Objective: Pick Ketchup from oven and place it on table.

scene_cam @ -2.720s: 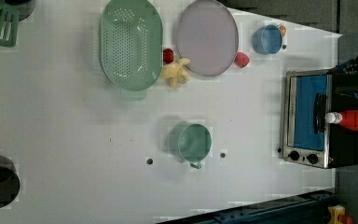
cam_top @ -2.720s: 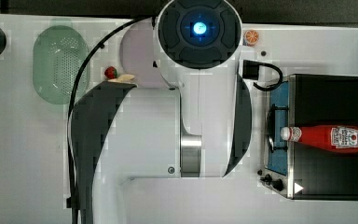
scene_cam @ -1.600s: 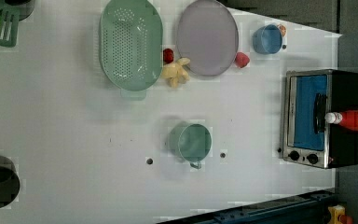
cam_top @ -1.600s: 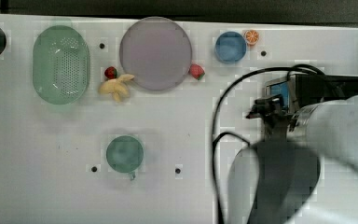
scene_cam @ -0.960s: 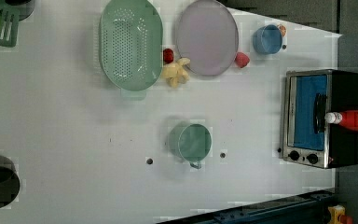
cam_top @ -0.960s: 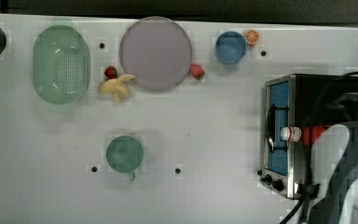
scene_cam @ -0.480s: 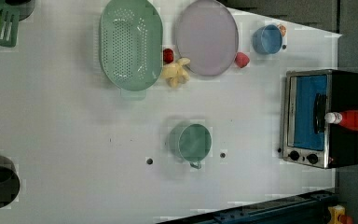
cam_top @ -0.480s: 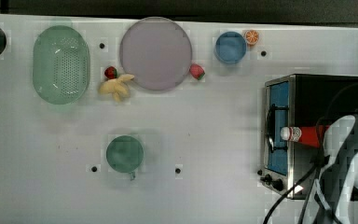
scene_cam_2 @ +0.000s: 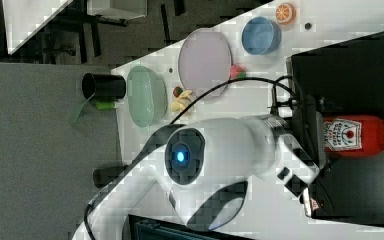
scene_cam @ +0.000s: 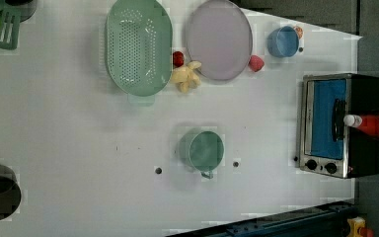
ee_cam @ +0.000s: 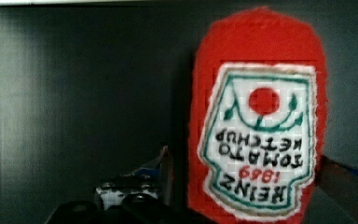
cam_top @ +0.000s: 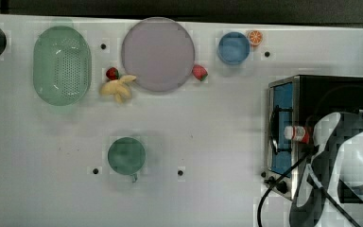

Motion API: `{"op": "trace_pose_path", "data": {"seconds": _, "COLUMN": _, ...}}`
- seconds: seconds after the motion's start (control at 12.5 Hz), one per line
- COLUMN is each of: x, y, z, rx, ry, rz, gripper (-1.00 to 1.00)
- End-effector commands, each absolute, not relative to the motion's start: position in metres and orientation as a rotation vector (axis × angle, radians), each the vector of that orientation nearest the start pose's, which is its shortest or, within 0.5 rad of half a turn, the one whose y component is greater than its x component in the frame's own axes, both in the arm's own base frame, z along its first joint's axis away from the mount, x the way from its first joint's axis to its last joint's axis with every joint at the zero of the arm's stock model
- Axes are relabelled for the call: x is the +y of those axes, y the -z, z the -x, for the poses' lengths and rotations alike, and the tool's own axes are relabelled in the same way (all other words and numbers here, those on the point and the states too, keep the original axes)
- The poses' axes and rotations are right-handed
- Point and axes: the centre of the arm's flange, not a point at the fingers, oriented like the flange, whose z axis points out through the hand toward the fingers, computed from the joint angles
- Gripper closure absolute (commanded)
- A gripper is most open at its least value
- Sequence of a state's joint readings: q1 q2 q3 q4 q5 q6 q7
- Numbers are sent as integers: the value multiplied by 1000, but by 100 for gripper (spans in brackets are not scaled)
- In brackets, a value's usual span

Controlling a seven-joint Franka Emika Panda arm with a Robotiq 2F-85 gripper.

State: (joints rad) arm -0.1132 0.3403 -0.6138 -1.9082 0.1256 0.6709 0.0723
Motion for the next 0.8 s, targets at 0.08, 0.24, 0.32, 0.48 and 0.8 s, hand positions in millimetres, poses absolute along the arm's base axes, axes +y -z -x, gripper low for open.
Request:
{"op": "trace_pose_path", "data": {"seconds": 0.08, "x": -411, "y": -366, "z": -478, "rx": 2357, "ry": 165, "rz": 2206, "gripper": -68}}
{"op": "trace_pose_path", "data": {"seconds": 0.24, "x": -412, "y": -372, "z": -479, "rx": 2353, "ry": 181, "rz": 2203, "gripper": -20}}
{"op": "trace_pose_path", "data": {"seconds": 0.32, "x": -410, "y": -376, "z": -481, "rx": 2345, "ry": 189, "rz": 2203, "gripper": -20}}
{"op": "trace_pose_path", "data": {"seconds": 0.48, "x": -388, "y": -413, "z": -501, "rx": 2267, "ry": 205, "rz": 2237, "gripper": -20}}
{"op": "trace_pose_path", "data": {"seconds": 0.8, "x": -276, "y": -489, "z": -552, "rx": 1977, "ry": 99, "rz": 2432, "gripper": -20}}
